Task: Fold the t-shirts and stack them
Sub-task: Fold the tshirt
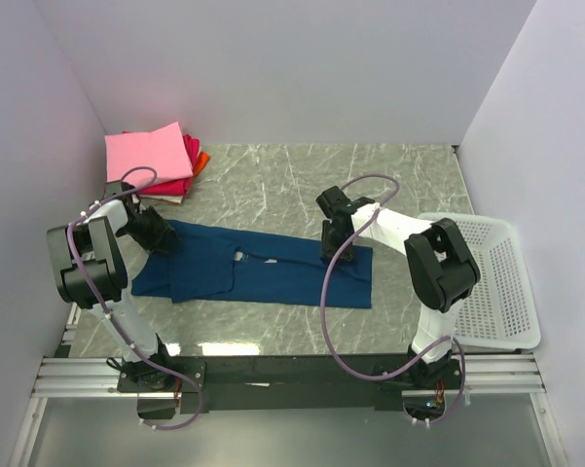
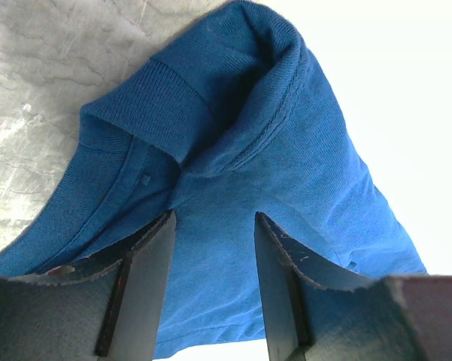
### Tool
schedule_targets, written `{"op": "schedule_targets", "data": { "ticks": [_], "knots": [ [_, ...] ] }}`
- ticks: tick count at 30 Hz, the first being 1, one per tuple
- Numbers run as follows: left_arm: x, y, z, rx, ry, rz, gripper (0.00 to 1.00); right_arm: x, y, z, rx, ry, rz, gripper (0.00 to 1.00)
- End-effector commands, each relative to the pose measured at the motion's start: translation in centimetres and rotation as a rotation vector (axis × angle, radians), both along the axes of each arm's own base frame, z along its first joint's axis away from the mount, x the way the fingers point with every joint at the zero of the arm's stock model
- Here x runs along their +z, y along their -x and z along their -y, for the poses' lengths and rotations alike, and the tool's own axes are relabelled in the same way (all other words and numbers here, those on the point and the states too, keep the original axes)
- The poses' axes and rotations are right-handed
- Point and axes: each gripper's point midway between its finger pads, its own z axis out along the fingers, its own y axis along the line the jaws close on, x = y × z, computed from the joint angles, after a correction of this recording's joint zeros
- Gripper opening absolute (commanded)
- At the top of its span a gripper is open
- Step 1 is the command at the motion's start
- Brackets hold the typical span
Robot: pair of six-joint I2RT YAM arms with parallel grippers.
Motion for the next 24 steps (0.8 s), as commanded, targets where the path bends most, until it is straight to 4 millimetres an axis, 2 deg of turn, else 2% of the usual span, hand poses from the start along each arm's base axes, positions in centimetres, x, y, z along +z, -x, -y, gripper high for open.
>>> {"op": "schedule_targets", "data": {
  "ticks": [1, 8, 11, 17, 22, 24],
  "knots": [
    [-0.9, -0.3, -1.3, -0.004, -0.062, 0.018, 0.53, 2.1, -0.2, -0.6, -0.004, -0.029, 0.057, 0.42],
    [-1.1, -0.4, -1.4, -0.003, -0.063, 0.011, 0.53, 1.4, 0.9, -0.6, 0.007, -0.021, 0.03, 0.42],
    [-1.1, -0.4, -1.4, -0.004, -0.061, 0.011, 0.54, 0.4, 1.9, -0.2, 0.008, -0.006, 0.002, 0.42],
    [-1.2, -0.5, -1.6, 0.0, -0.067, 0.008, 0.53, -0.4, 2.9, 0.4, 0.003, 0.008, -0.022, 0.42],
    [-1.2, -0.6, -1.7, 0.004, -0.069, 0.008, 0.53, 0.8, 2.7, 0.4, -0.005, 0.0, 0.004, 0.42],
    [-1.1, -0.8, -1.7, -0.005, -0.068, 0.017, 0.53, 2.0, 2.3, 0.4, -0.007, -0.001, 0.027, 0.42]
  ]
}}
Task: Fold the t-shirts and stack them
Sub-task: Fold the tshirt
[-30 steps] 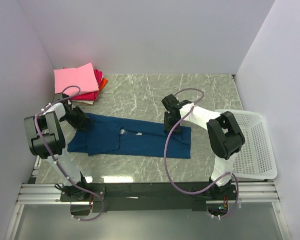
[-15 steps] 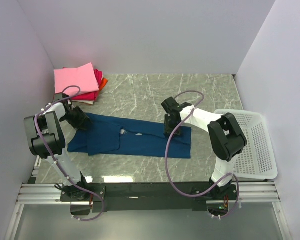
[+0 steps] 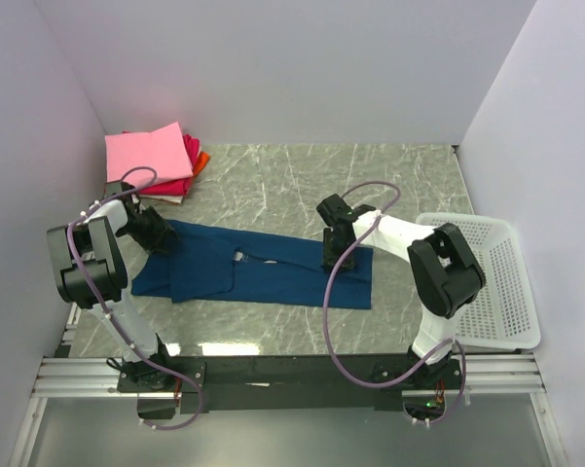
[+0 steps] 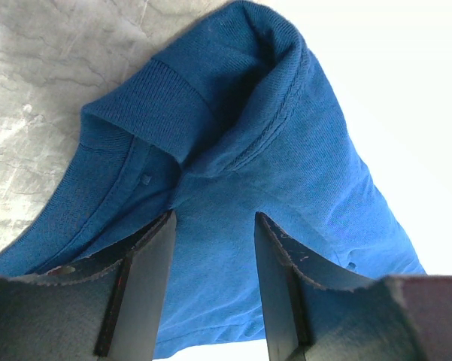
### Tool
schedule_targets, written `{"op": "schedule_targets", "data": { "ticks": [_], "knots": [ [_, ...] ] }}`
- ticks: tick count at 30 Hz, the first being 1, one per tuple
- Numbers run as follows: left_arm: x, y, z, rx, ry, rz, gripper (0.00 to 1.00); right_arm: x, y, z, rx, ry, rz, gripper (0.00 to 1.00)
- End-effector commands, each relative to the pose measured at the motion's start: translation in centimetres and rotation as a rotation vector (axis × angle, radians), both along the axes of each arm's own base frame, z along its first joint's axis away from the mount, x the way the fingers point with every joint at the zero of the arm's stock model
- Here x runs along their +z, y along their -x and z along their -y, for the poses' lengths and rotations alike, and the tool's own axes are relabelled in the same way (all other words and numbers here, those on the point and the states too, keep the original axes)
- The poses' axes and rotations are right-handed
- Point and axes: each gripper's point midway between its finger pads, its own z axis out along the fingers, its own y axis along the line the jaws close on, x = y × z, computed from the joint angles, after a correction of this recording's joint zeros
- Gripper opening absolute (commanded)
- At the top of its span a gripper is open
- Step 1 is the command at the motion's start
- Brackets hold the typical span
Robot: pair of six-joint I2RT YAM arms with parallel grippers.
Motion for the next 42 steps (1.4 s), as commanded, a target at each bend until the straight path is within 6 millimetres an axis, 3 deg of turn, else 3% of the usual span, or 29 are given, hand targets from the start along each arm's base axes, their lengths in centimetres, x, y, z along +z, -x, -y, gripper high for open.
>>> {"op": "schedule_targets", "data": {
  "ticks": [1, 8, 18, 22, 27, 32, 40, 42],
  "knots": [
    [-0.9, -0.9, -1.6, -0.007, -0.067, 0.023, 0.53, 2.8, 0.0, 0.4, -0.01, 0.001, 0.053, 0.43],
    [1.2, -1.3, -1.2, -0.013, -0.051, 0.069, 0.54, 5.0, -1.3, 1.2, -0.018, 0.017, 0.108, 0.44],
    [3.8, -1.8, -1.3, 0.021, -0.083, 0.11, 0.54, 1.9, -2.2, 4.3, -0.073, 0.039, 0.073, 0.44],
    [2.3, -1.7, -0.2, 0.0, -0.079, 0.082, 0.54, 0.2, -1.5, 5.2, -0.082, 0.043, 0.035, 0.44],
    [-0.5, -1.8, 0.9, -0.046, -0.105, 0.018, 0.53, -1.7, 0.5, 6.1, -0.085, 0.067, -0.048, 0.43],
    [-1.5, -3.1, 2.2, -0.113, -0.157, -0.012, 0.53, -2.1, 3.8, 7.3, -0.129, 0.103, -0.149, 0.43],
    [-3.4, -5.7, 6.5, -0.264, -0.237, -0.045, 0.53, -1.8, 10.4, 8.7, -0.226, 0.095, -0.28, 0.43],
    [-4.1, -5.9, 8.6, -0.325, -0.247, -0.05, 0.53, -1.0, 11.7, 8.5, -0.24, 0.064, -0.275, 0.43]
  ]
}}
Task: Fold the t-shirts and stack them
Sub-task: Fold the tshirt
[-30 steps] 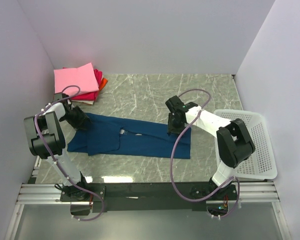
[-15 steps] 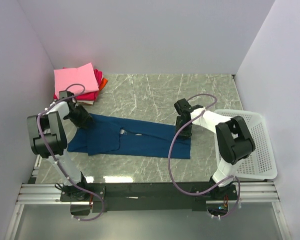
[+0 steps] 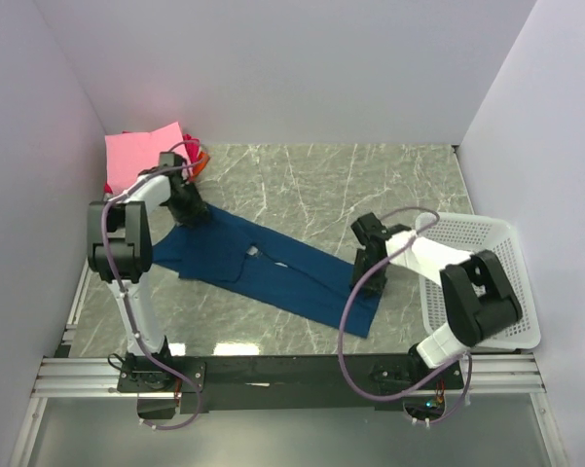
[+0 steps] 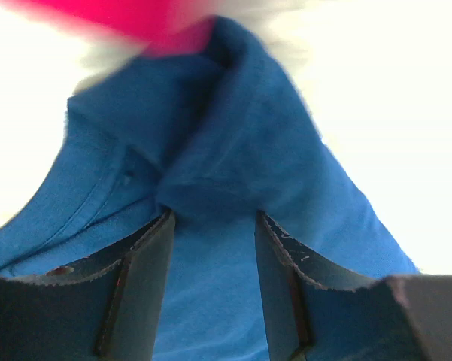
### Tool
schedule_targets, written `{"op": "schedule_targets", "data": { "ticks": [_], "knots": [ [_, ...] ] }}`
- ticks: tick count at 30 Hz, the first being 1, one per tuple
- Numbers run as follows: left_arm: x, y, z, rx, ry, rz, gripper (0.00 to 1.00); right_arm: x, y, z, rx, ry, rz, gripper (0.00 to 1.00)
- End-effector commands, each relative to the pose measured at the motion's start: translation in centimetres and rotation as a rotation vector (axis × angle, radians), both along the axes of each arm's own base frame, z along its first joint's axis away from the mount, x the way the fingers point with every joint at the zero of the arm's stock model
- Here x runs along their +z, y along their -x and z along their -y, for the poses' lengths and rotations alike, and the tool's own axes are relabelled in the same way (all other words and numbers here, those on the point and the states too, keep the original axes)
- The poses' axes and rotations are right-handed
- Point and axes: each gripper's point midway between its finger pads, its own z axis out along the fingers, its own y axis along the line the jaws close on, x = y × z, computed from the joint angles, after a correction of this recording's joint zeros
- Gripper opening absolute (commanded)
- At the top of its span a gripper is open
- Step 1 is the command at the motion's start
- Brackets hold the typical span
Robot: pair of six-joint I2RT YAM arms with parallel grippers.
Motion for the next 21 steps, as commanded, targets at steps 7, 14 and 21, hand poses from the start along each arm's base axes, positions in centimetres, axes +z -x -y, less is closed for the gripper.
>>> {"op": "schedule_targets", "data": {
  "ticks": [7, 14, 21],
  "knots": [
    [-3.7, -3.6, 8.2, -0.268, -0.036, -0.024, 0.54, 0.2, 9.2, 0.5, -0.071, -0.026, -0.179, 0.43],
    [0.2, -8.4, 14.4, -0.38, 0.021, 0.118, 0.54, 3.9, 7.2, 0.2, -0.053, 0.002, -0.077, 0.45],
    [7.4, -9.6, 14.2, -0.314, 0.014, 0.24, 0.56, 7.7, 2.6, -1.2, 0.032, -0.02, 0.088, 0.47]
  ]
}}
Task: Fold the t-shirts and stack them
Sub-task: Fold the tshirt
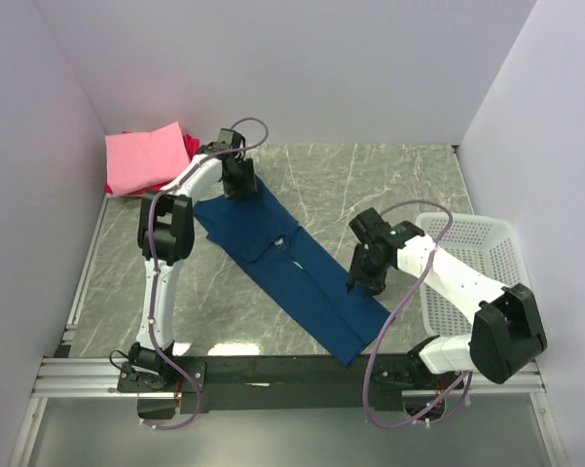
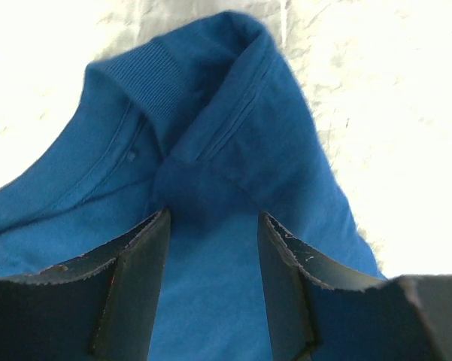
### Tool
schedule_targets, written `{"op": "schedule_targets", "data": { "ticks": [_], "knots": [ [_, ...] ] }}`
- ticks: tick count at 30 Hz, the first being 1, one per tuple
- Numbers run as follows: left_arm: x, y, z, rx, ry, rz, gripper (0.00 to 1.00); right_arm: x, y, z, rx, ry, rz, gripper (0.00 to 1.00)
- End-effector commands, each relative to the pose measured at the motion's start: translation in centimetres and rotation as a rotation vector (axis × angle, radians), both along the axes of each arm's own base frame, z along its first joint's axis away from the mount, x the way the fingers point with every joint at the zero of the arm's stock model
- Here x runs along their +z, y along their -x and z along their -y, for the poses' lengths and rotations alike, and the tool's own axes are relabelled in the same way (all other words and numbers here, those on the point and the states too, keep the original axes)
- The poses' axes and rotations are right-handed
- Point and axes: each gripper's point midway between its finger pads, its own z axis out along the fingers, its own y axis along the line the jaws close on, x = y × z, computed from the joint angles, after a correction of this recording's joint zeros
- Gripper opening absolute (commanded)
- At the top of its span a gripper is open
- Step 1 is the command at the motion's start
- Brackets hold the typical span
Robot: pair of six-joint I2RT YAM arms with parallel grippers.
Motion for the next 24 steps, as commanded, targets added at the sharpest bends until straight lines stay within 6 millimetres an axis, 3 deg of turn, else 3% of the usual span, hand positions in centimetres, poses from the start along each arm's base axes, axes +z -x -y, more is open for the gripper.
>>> {"op": "schedule_targets", "data": {
  "ticks": [1, 5, 8, 12, 14, 20, 24],
  "knots": [
    [6.4, -0.1, -0.5, 0.041, 0.029, 0.082, 0.56, 1.2, -2.1, -0.1, 0.063, 0.027, 0.071, 0.47],
    [7.2, 2.2, -1.4, 0.112, 0.029, 0.053, 0.56, 0.0, -3.8, -1.3, 0.116, 0.007, 0.104, 0.47],
    [6.2, 4.5, -1.6, 0.126, 0.044, 0.0, 0.57, -1.7, -4.1, -1.5, 0.145, 0.012, 0.092, 0.46],
    [3.2, 6.8, -1.5, 0.122, 0.057, -0.092, 0.57, -3.4, -3.7, -1.8, 0.166, -0.001, 0.068, 0.46],
    [2.2, 7.3, -1.3, 0.121, 0.07, -0.129, 0.57, -4.3, -3.3, -1.8, 0.177, -0.007, 0.057, 0.46],
    [-3.2, 7.6, -1.3, 0.124, 0.086, -0.235, 0.56, -7.1, -0.9, -1.8, 0.205, -0.05, -0.002, 0.46],
    [-4.3, 6.1, -1.2, 0.119, 0.078, -0.223, 0.56, -8.1, 0.9, -2.0, 0.225, -0.079, -0.047, 0.46]
  ]
}}
